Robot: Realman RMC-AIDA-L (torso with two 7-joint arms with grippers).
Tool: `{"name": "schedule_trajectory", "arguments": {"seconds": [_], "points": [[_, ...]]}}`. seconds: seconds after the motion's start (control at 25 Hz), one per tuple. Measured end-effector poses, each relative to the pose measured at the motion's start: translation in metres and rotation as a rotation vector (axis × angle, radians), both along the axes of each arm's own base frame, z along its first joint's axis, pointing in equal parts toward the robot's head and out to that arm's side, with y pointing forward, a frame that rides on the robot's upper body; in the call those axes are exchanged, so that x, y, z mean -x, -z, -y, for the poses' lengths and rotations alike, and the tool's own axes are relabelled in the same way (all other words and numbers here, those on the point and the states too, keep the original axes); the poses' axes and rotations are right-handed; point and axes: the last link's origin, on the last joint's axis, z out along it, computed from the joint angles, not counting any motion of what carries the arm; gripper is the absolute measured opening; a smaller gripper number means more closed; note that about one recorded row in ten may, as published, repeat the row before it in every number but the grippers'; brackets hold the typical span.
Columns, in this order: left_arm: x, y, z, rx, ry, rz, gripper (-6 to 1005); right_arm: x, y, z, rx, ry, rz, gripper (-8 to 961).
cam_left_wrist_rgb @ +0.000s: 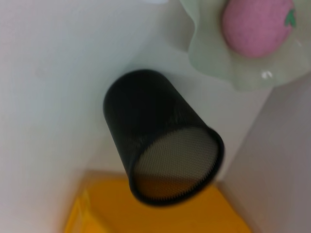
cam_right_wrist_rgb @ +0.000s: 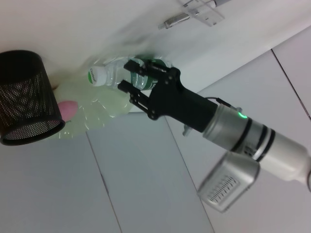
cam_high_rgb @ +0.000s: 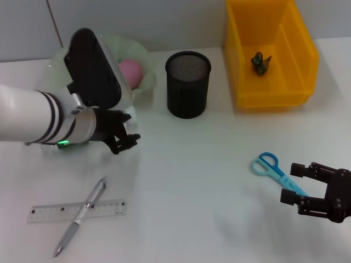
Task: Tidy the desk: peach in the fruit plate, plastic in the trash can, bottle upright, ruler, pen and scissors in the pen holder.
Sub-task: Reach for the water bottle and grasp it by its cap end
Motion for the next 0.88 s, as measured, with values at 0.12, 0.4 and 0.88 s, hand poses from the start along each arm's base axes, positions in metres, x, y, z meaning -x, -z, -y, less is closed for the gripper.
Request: {"name": "schedule_trajectory", "arguments": {"seconds": [0.12, 0.4, 0.88], "points": [[-0.003, -0.008, 0.004, -0.015, 0.005, 0.016, 566, 0.0, 0.0, 0.0, 0.001, 0.001, 0.0, 841], [0.013, -0.027, 0.003, -0.077, -0.055, -0.018, 648, 0.0, -0.001, 0.0, 0.004, 0.003, 0.0, 841], [0.024, -0.04, 0.004, -0.139, -0.106, -0.077, 754, 0.001, -0.003, -0.003, 0.011, -0.008, 0.011, 841]]}}
